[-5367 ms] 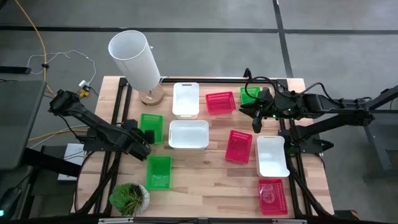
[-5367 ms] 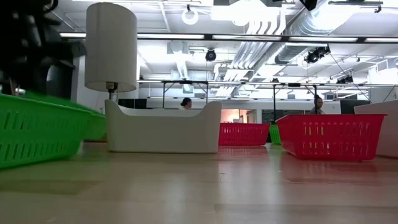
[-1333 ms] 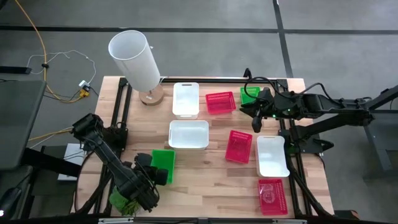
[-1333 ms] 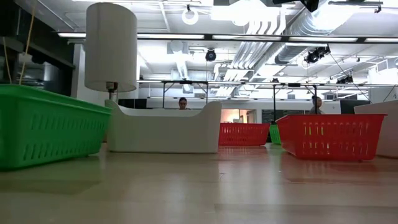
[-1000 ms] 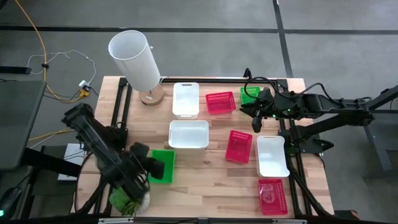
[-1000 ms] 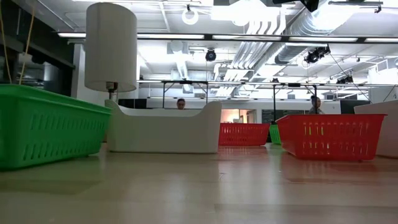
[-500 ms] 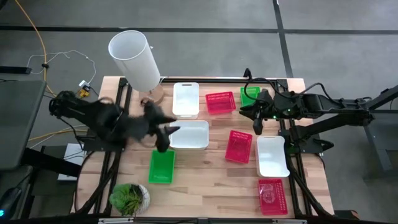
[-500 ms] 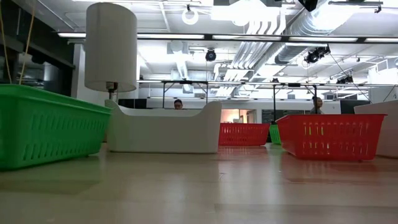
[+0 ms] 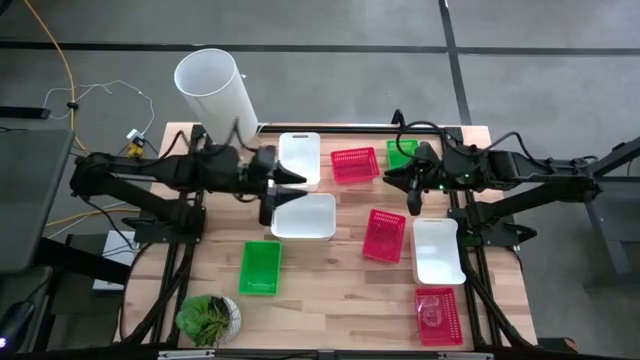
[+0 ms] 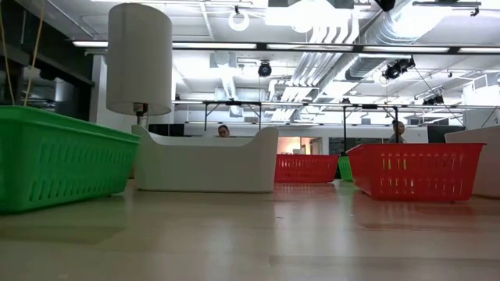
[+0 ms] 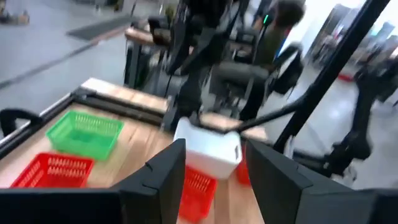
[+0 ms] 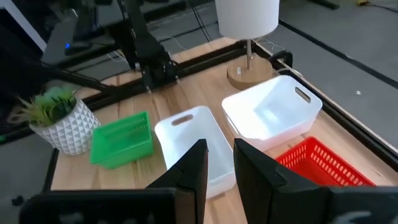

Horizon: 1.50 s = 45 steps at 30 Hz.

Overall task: Stack baskets by color
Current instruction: Stack the top green bin on the bottom green bins

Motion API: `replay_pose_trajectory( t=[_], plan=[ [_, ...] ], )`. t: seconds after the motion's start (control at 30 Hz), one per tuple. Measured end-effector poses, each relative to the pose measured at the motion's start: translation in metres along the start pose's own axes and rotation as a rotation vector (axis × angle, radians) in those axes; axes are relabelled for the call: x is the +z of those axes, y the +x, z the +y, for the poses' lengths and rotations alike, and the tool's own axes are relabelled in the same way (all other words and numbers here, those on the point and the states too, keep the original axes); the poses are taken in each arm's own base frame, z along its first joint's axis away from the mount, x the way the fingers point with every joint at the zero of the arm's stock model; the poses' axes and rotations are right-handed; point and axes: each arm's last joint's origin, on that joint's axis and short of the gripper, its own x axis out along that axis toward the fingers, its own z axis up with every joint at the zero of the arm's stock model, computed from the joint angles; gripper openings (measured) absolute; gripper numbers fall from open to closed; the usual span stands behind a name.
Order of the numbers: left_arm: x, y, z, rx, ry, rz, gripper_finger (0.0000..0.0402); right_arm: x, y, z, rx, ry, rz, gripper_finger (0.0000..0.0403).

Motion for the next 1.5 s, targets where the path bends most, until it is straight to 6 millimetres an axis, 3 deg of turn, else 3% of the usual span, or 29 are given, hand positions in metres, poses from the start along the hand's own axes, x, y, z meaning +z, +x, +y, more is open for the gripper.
replay_pose_trajectory(
  t=[0.27,0.57,0.83,1.5],
  plan=[
    [-0.036,-0.034,0.02,-0.078,-0.08,-0.188,0.0154,0.009,0.003,0.003,0.009,-0.027,-0.094,0.0067],
    [-0.076,-0.04,0.026,-0.098,-0.152,-0.173,0.0154,0.006,0.018,0.006,-0.004,-0.065,-0.053,0.0067],
    [-0.08,-0.041,0.015,-0.086,-0.111,-0.199,0.0154,0.005,0.017,0.006,-0.004,-0.063,-0.049,0.0067],
    [-0.08,-0.041,0.015,-0.08,-0.081,-0.203,0.0154,0.004,0.009,0.003,-0.014,0.011,-0.044,0.0067]
  ],
)
